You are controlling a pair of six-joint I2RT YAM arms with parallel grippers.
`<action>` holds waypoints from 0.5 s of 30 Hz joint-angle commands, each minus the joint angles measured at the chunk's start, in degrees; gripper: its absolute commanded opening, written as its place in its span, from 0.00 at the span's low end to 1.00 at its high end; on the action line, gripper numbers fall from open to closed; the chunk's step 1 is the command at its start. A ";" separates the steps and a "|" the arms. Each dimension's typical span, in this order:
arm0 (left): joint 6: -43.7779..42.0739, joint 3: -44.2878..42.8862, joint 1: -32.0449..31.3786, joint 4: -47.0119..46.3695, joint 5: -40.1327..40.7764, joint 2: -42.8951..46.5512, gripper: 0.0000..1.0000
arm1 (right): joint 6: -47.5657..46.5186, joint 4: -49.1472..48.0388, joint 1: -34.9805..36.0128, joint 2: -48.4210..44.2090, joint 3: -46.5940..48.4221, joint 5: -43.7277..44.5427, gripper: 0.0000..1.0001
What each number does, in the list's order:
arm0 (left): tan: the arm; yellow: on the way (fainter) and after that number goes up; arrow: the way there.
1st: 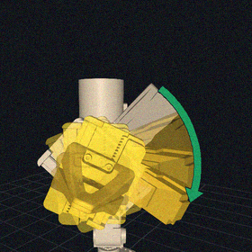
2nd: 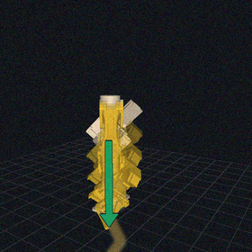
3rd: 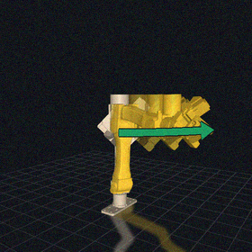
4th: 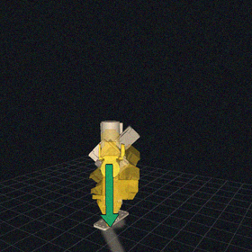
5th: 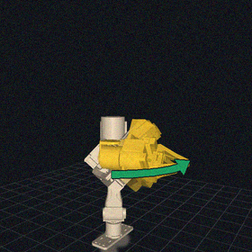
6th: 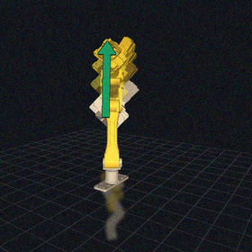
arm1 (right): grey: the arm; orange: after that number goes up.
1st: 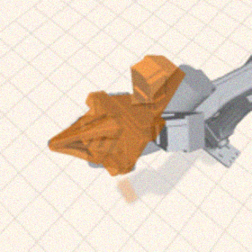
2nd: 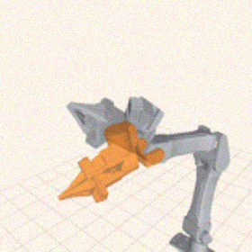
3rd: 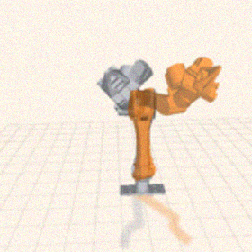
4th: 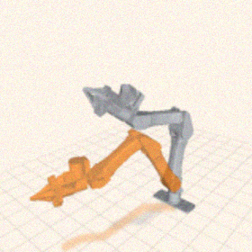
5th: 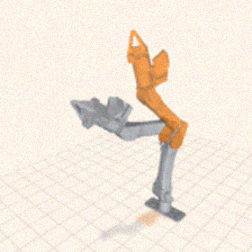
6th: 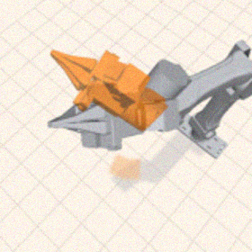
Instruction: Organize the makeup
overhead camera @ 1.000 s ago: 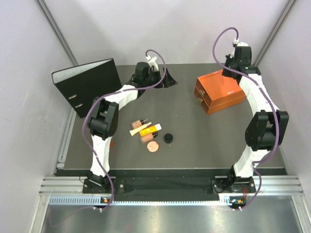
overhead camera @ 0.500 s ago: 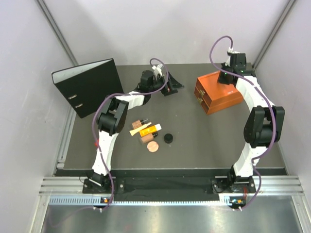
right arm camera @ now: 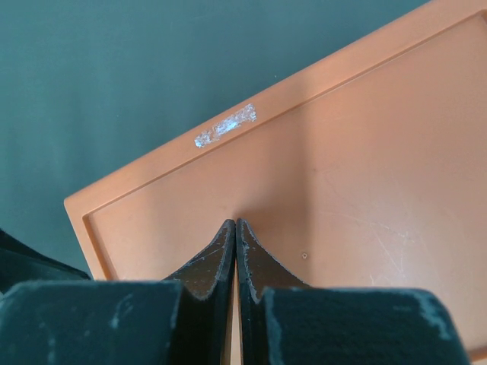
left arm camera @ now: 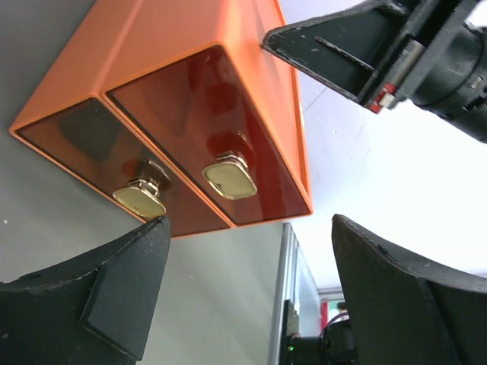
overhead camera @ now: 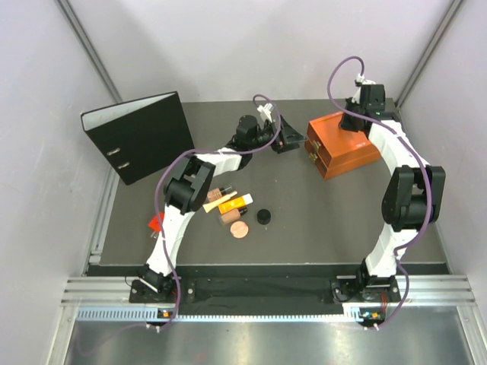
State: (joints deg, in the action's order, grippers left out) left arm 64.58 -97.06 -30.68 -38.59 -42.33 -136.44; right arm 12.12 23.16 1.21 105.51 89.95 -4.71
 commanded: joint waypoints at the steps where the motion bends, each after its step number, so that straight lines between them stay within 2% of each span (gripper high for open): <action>1: 3.98 -3.66 -0.96 -5.54 0.67 -2.77 0.89 | -0.96 3.47 -0.42 1.71 -1.97 -0.65 0.00; 6: 8.20 -7.53 -2.02 -6.77 0.05 -5.24 0.83 | -1.66 3.38 -0.42 2.42 -1.18 -1.53 0.00; 15: 5.21 -7.09 -3.25 0.53 3.39 -4.88 0.83 | -1.04 3.83 -0.42 0.40 -1.44 -3.81 0.00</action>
State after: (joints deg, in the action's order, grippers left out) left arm 70.39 -102.35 -33.06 -38.46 -40.51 -141.93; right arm 11.57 22.98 1.21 105.54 89.93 -6.83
